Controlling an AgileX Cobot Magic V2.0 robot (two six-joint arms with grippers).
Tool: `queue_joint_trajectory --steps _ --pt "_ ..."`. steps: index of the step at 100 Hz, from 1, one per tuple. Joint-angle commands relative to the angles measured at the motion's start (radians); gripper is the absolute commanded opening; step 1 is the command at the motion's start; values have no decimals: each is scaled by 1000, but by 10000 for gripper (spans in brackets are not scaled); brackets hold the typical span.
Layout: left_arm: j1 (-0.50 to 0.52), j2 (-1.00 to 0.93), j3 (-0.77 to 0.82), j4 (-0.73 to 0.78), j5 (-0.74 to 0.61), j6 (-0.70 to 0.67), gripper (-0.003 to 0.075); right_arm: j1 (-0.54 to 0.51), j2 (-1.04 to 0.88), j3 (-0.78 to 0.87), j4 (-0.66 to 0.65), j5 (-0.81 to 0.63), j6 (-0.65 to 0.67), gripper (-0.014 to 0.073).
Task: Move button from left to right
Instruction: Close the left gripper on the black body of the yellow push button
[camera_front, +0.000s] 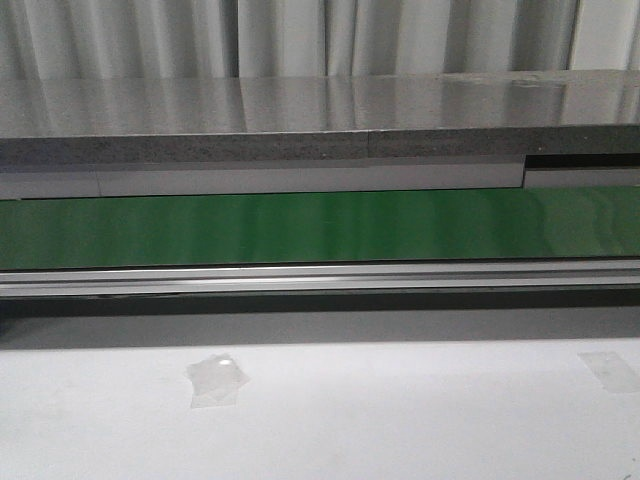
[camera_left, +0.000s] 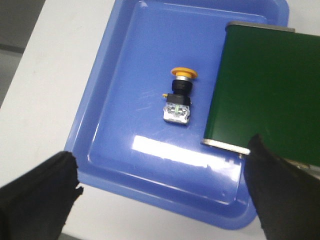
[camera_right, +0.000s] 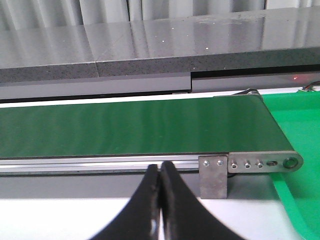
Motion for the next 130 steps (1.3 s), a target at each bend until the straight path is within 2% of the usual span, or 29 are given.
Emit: queue_joint_trajectory --steps 1,22,61,130 --pt "34 52 -60 -32 -93 18 640 0 -19 -15 -12 -88 -2 -68" --pt "84 248 -125 -91 -165 53 640 0 -19 -15 -12 -88 -2 -68" --pt "84 498 -198 -101 -238 72 640 0 -19 -15 -12 -88 -2 -68" --pt "84 689 -277 -123 -243 76 640 0 -19 -15 -12 -88 -2 -68"
